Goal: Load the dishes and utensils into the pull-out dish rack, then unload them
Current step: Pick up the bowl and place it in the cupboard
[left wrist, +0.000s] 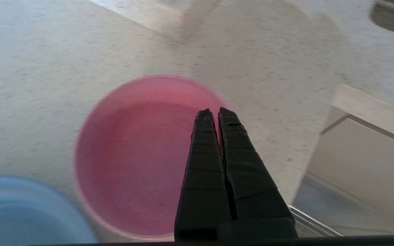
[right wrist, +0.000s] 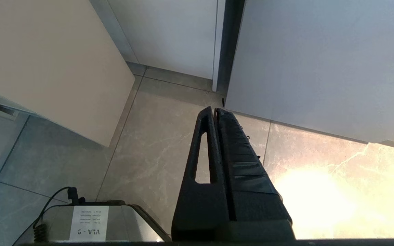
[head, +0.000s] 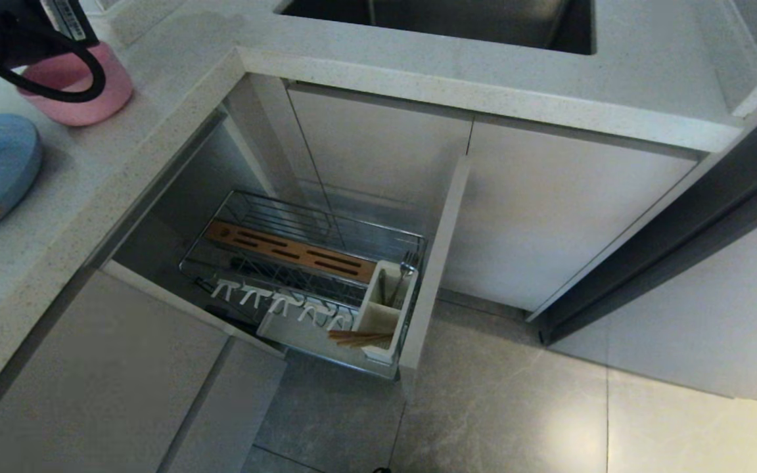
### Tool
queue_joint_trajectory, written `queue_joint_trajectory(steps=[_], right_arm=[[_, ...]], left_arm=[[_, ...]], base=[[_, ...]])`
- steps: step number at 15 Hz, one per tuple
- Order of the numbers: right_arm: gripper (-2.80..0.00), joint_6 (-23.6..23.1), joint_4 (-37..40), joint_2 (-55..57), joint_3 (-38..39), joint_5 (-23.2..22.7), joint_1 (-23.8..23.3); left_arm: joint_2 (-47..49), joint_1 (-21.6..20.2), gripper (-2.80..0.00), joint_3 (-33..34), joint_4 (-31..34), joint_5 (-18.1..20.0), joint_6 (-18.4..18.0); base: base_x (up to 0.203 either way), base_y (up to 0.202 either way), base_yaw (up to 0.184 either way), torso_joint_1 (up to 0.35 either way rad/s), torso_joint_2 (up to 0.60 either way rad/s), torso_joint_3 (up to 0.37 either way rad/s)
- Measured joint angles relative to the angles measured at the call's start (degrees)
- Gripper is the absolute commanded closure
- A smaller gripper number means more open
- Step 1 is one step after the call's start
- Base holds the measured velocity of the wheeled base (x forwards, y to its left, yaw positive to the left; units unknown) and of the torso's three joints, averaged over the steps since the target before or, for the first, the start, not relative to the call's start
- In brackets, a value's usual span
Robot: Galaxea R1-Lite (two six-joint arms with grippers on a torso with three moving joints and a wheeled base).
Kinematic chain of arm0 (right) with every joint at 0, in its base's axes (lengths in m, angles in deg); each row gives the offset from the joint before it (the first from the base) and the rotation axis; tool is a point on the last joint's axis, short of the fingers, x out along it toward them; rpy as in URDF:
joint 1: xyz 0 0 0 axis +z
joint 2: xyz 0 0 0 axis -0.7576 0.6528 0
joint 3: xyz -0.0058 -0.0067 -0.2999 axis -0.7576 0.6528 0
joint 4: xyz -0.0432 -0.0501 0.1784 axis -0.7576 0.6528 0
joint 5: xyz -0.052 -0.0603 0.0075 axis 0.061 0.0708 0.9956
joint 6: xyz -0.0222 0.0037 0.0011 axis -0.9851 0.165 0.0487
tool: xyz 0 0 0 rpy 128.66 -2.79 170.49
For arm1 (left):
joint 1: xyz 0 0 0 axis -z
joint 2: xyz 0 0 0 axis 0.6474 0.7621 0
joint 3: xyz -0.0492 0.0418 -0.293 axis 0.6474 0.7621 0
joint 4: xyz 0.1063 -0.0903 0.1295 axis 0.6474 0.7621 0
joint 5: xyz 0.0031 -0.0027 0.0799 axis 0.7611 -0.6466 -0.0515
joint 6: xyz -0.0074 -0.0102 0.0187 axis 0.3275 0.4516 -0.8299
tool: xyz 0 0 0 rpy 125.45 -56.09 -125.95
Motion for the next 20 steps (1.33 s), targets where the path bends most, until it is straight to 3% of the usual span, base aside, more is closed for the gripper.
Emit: queue_joint_trajectory(steps=[20], right_arm=[[0.00, 0.0, 0.0, 0.0, 0.0, 0.0, 0.0]], left_arm=[[3.5, 1.2, -2.80, 0.0, 0.9, 0.2, -2.0]], base=[[0.000, 0.000, 0.000, 0.000, 0.00, 0.000]])
